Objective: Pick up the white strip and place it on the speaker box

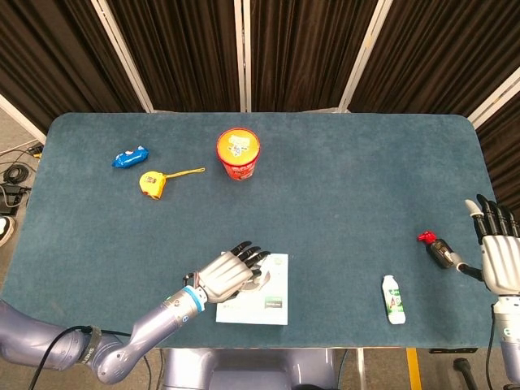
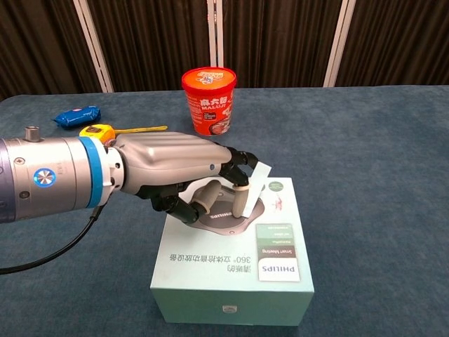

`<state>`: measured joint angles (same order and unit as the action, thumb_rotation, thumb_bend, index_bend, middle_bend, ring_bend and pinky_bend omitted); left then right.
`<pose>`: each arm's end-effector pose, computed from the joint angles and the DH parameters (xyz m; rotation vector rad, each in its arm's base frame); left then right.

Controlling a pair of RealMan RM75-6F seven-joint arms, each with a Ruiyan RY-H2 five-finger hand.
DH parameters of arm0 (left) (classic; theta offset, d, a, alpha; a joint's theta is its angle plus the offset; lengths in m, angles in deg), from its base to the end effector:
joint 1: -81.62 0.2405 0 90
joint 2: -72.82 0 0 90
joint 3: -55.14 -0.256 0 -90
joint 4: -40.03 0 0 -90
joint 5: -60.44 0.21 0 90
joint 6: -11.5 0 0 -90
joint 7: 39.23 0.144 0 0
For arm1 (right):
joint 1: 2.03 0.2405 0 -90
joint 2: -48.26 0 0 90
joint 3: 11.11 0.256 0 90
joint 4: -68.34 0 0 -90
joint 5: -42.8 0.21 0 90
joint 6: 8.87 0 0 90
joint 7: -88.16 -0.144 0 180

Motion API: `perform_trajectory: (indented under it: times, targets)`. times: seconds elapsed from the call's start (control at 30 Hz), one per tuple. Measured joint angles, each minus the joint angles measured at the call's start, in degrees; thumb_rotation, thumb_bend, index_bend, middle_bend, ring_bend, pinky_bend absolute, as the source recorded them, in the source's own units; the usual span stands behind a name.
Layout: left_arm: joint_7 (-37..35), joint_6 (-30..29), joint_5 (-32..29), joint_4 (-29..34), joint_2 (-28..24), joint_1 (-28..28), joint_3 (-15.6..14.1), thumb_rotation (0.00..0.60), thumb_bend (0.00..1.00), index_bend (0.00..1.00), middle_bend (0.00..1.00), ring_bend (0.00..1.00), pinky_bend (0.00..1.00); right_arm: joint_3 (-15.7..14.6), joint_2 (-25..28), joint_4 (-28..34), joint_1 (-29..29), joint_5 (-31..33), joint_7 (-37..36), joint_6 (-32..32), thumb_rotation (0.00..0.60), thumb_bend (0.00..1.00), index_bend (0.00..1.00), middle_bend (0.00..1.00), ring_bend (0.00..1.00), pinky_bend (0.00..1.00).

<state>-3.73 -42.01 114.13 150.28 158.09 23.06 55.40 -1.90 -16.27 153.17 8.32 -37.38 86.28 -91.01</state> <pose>-0.0455 0.2559 -0.0412 -2.3891 -0.8311 -0.8535 -0.3209 -0.2365 0.1883 1.3138 -0.7801 0.9184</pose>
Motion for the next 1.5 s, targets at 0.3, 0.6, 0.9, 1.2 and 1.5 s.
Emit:
perform_trajectory:
  times: [0.3, 0.6, 0.9, 1.2, 1.5]
  targets:
    - [-0.4, 0.0, -0.1, -0.1, 0.0, -0.1, 1.0, 0.6, 0.98, 0.36, 0.0, 0.0, 0.0, 0.1, 0.1, 0.0, 0.0, 0.0, -0.2, 0.1, 0.6, 0.11, 0.04, 0.0, 0.0, 0.0]
    - [0.0, 0.5, -0.7, -1.0, 1.3, -0.5, 0.8, 0.6, 0.98, 0.36, 0.0, 0.0, 0.0, 0.2, 0.2, 0.0, -0.1, 0.1, -0.3, 0.0, 0.6, 0.12, 0.04, 0.0, 0.0, 0.0]
    - [-0.5, -0.4, -0.4, -0.6, 0.5, 0.0, 1.3, 0.6, 0.98, 0.36, 0.0, 0.0, 0.0, 0.3, 0.2, -0.1, -0.2, 0.2, -0.4, 0.1, 0.6, 0.12, 0.04, 0.0, 0.0, 0.0]
    - [0.1, 0.4, -1.6, -1.2, 0.9, 0.0, 0.3, 0.6, 0.98, 0.36, 0.0, 0.0, 0.0, 0.3, 0.2, -0.1, -0.2, 0.2, -0.4, 0.1, 0.6, 0.12, 0.04, 0.0, 0.0, 0.0]
    - [-1.1, -0.9, 0.0, -0.5, 0.0, 0.6, 1.3, 0.6, 0.98, 0.36, 0.0, 0.0, 0.0, 0.4, 0.3, -0.1, -0.2, 0.2, -0.6, 0.0, 0.6, 0.12, 0.04, 0.0, 0.0, 0.0]
